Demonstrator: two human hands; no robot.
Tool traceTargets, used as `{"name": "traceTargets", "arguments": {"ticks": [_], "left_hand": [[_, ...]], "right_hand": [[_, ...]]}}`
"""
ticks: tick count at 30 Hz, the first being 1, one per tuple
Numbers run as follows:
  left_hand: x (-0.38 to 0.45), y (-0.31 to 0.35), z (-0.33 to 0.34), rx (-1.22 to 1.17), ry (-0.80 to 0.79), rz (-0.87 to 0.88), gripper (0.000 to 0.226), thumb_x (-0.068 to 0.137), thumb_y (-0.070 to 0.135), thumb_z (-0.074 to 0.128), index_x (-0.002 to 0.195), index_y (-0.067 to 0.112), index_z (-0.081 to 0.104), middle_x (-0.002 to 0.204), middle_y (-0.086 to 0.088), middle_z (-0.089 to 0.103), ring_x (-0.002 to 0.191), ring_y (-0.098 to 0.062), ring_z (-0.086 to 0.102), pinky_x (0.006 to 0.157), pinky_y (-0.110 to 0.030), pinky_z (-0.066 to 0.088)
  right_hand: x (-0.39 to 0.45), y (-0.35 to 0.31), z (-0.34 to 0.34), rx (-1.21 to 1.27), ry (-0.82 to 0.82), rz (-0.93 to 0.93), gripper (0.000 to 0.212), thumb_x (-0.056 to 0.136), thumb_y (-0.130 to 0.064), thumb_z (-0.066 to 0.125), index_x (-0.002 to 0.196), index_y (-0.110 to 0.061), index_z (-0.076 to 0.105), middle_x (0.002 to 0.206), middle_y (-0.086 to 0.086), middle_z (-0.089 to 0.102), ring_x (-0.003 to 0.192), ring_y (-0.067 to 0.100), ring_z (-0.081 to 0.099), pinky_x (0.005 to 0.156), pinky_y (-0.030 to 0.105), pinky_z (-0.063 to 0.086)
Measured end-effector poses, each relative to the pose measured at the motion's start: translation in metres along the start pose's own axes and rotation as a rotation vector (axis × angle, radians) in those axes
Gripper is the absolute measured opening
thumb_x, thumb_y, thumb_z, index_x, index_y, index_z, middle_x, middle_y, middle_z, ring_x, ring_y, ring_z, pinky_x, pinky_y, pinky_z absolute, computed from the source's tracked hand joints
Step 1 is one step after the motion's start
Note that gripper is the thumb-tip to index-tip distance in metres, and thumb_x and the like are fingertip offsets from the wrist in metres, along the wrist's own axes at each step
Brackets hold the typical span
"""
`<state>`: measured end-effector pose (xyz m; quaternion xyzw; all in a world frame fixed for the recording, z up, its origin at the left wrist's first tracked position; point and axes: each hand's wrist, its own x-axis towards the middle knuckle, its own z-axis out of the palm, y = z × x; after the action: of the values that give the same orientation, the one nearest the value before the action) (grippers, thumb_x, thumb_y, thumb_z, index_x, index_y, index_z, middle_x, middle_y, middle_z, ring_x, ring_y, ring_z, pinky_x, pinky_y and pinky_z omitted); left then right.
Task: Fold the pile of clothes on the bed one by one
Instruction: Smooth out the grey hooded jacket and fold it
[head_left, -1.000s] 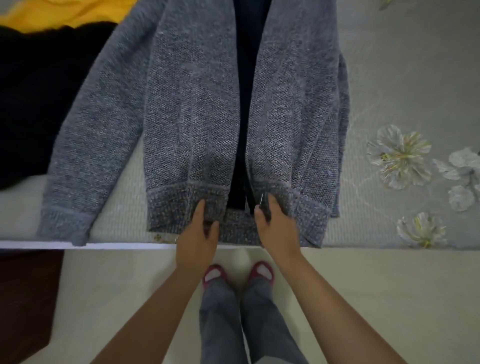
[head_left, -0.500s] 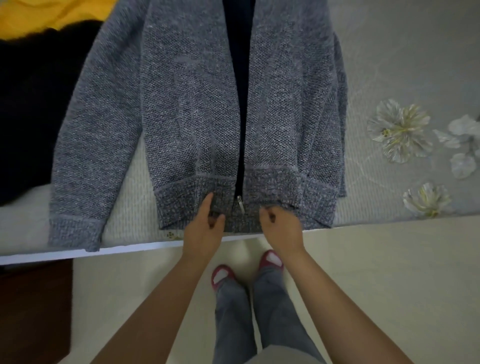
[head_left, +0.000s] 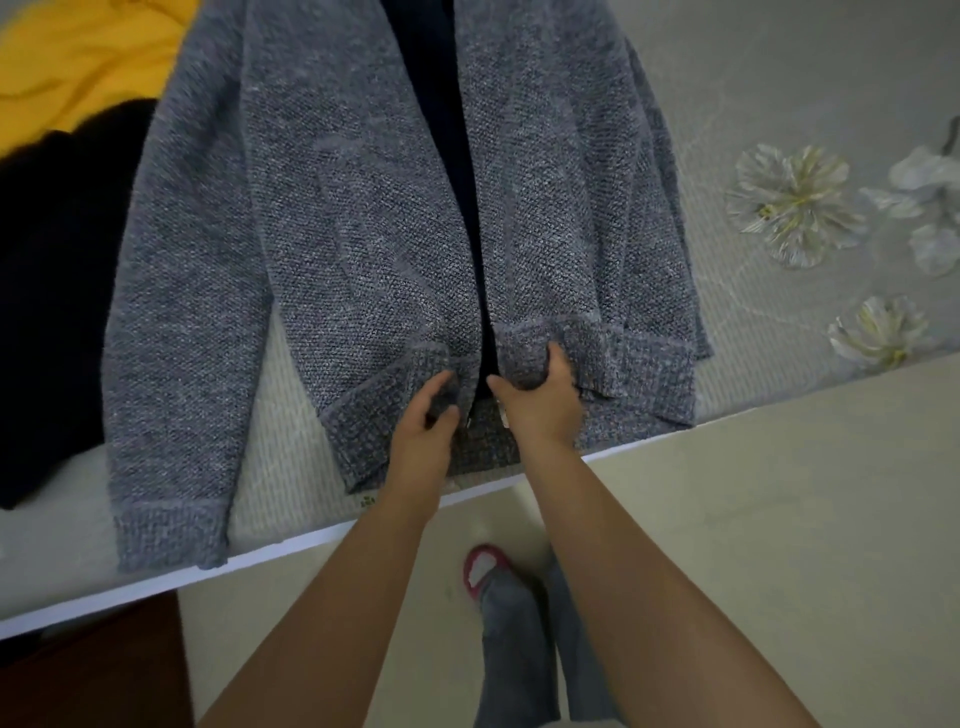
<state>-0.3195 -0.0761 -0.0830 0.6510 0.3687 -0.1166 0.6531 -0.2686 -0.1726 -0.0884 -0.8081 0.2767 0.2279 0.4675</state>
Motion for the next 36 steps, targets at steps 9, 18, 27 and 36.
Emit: {"name": "traceTargets", "arguments": {"ticks": [9, 18, 27, 36], "left_hand": [[0.019, -0.001, -0.001, -0.069, 0.080, -0.043, 0.035, 0.084, -0.003, 0.058, 0.083, 0.032, 0.054, 0.086, 0.001, 0.052, 0.084, -0.019, 0.052, 0.088, -0.044, 0.047], [0.021, 0.016, -0.005, -0.124, -0.180, 0.000, 0.065, 0.083, -0.006, 0.058, 0.109, 0.052, 0.046, 0.133, 0.001, 0.047, 0.085, -0.004, 0.062, 0.070, -0.023, 0.053], [0.015, 0.032, -0.022, 0.065, -0.095, 0.120, 0.054, 0.084, -0.002, 0.059, 0.101, 0.048, 0.050, 0.124, -0.007, 0.057, 0.039, 0.002, 0.047, 0.044, -0.012, 0.043], [0.010, 0.036, -0.022, -0.061, -0.085, 0.141, 0.049, 0.082, -0.003, 0.060, 0.103, 0.041, 0.055, 0.098, 0.018, 0.056, 0.068, 0.003, 0.059, 0.062, -0.009, 0.049]], "right_hand": [[0.018, 0.014, -0.014, 0.366, -0.176, 0.056, 0.071, 0.080, -0.003, 0.066, 0.139, -0.022, 0.033, 0.043, -0.007, 0.052, 0.034, 0.003, 0.048, 0.032, 0.015, 0.032], [0.029, 0.009, -0.020, 0.400, -0.315, -0.018, 0.057, 0.084, -0.009, 0.063, 0.133, -0.029, 0.042, 0.033, -0.013, 0.030, 0.029, 0.000, 0.026, 0.030, 0.013, 0.024], [0.031, 0.003, -0.035, 0.258, -0.471, -0.282, 0.040, 0.077, 0.011, 0.061, 0.093, -0.026, 0.060, 0.045, -0.018, 0.043, 0.037, -0.005, 0.036, 0.042, 0.006, 0.032], [0.026, 0.020, -0.036, 0.494, -0.352, -0.223, 0.040, 0.078, 0.016, 0.055, 0.098, -0.018, 0.061, 0.041, -0.015, 0.048, 0.045, -0.006, 0.048, 0.056, 0.008, 0.045]]}}
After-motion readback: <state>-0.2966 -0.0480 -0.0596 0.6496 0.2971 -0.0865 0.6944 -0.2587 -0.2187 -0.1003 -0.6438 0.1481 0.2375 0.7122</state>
